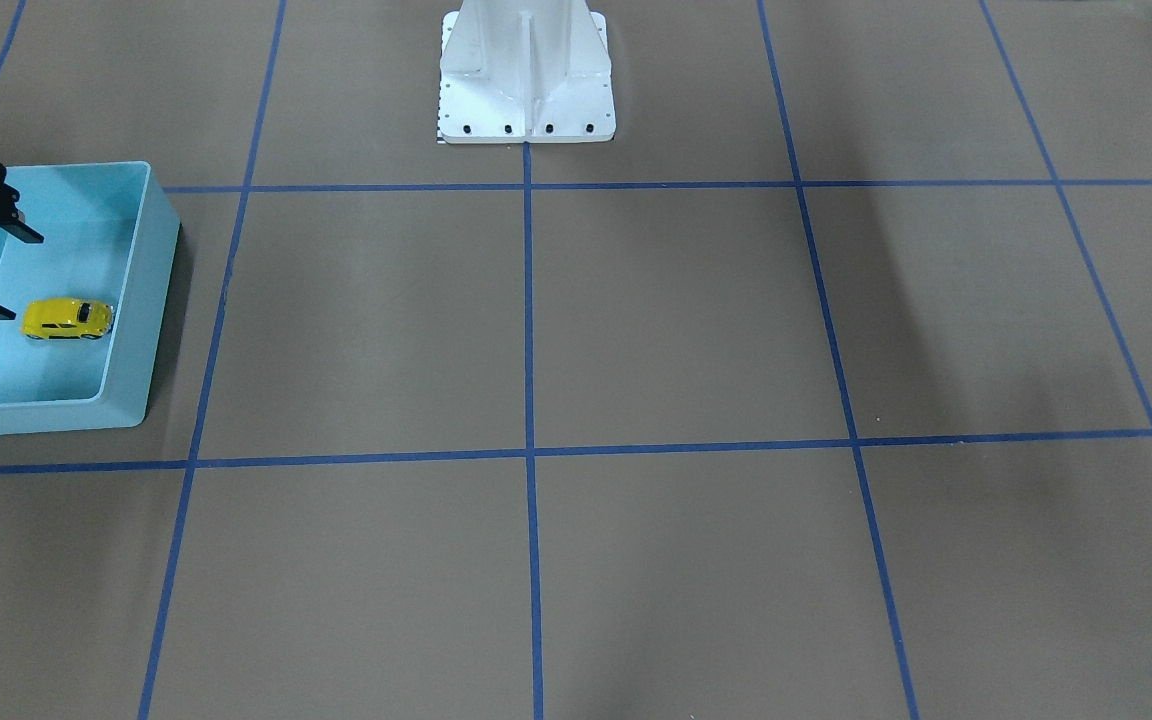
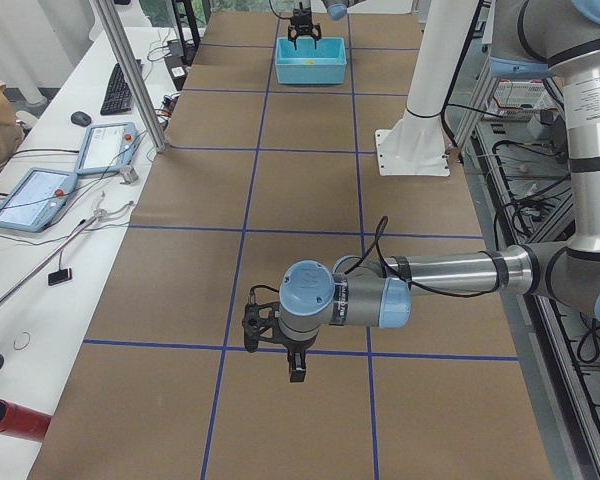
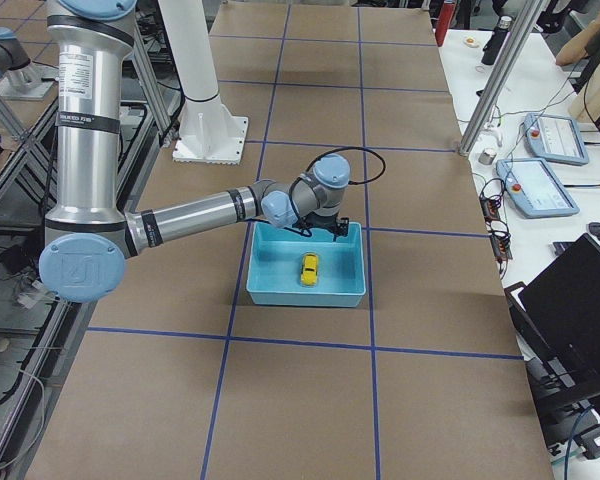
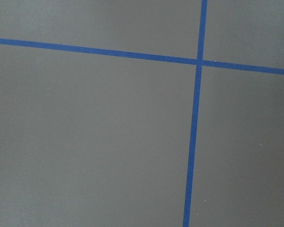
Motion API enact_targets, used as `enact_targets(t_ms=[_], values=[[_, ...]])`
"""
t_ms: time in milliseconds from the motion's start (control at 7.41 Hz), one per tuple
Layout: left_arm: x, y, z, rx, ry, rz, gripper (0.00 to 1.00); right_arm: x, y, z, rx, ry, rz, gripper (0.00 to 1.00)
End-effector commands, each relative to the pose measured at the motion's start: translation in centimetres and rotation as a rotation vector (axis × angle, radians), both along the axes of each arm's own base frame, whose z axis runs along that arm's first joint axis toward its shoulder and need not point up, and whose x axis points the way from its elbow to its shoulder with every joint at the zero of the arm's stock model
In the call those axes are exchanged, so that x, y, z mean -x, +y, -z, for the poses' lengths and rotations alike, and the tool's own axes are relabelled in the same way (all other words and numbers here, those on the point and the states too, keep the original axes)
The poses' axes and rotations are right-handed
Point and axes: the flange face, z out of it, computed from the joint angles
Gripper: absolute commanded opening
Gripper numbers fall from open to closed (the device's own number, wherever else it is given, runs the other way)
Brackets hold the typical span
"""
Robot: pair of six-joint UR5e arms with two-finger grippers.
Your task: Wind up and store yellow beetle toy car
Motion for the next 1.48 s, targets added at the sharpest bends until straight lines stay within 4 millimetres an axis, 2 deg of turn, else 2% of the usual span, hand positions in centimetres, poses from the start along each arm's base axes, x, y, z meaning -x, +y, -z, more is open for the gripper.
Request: enact_targets(t_ms=[0,135,539,809,1079,1349], values=[[0.0,0.0,0.0,0.0,0.0,0.0,1.0,-7.5,-1.2,2.5,0.133,-0.07,-0.249,1.0],[0.0,0.0,0.1,-0.001,0.0,0.0,1.0,-10.8,-1.7,2.8,0.189,-0.084,-0.367,1.0],[0.0,-0.1,0.1,-0.004,0.0,0.0,1.0,-16.1,-3.3,3.9,0.377,-0.116,-0.656,1.0],[0.0,-0.1,0.1,-0.004,0.0,0.0,1.0,-19.9,-3.5,2.5,0.579,-0.107,-0.815,1.0],[0.0,-0.1,0.2,-0.002,0.003,0.001,1.0,-24.5,-4.3,2.5,0.78,-0.064,-0.926,1.0],[0.0,-0.1,0.1,0.0,0.003,0.001,1.0,-28.1,-4.0,-2.0,0.942,-0.034,-1.004,1.0]])
